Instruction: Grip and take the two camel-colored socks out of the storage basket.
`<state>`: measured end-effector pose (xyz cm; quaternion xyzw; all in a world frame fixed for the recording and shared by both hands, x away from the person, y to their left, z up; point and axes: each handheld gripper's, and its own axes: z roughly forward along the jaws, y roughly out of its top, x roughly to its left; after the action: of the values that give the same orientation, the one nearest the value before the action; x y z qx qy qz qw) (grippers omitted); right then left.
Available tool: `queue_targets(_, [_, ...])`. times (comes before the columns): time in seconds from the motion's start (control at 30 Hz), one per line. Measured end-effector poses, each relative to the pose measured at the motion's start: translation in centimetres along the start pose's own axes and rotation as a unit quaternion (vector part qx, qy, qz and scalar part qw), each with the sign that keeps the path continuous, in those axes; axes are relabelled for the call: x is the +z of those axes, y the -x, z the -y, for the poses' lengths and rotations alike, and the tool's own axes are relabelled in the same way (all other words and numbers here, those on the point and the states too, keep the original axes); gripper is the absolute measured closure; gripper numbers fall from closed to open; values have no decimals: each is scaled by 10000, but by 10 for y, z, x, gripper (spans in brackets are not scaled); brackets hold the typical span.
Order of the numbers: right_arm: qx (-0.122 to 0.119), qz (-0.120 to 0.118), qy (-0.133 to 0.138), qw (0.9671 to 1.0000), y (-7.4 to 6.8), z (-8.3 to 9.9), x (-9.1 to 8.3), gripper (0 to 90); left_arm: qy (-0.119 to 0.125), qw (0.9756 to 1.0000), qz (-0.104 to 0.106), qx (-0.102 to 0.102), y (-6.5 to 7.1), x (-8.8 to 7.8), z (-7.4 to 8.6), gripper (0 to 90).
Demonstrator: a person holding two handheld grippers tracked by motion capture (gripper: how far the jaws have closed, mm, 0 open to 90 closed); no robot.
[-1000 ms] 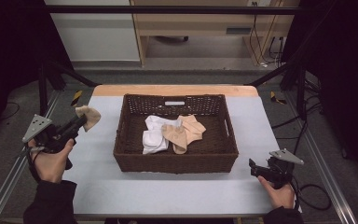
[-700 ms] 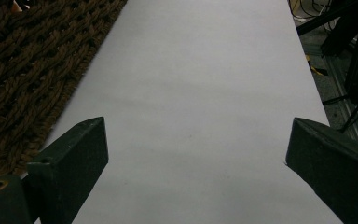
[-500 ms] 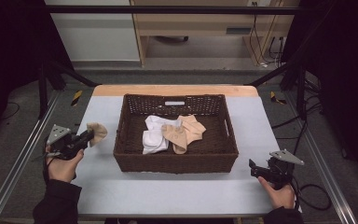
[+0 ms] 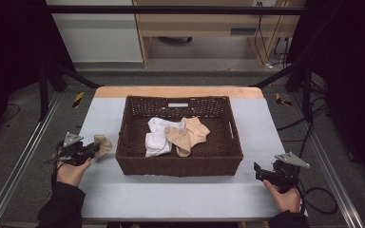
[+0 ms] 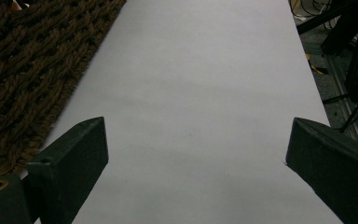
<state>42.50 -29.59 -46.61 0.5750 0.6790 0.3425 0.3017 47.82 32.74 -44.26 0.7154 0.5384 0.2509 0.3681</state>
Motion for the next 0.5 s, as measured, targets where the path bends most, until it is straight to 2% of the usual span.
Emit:
queue_targets(0.07, [11, -2, -11, 10000, 0, 0, 0, 59, -152, 9999, 59, 56, 0, 4, 2, 731])
queue_targets(0.17, [22, -7, -11, 10000, 0, 0, 0, 59, -190, 9998, 45, 94, 1, 7, 3, 631])
queue_targets(0.27, [22, -8, -9, 10000, 0, 0, 0, 59, -13, 10000, -8, 51, 2, 4, 0, 521])
queue_targets(0.5, [20, -5, -14, 10000, 0, 0, 0, 59, 484, 9988, 7, -71, 3, -13, -12, 469])
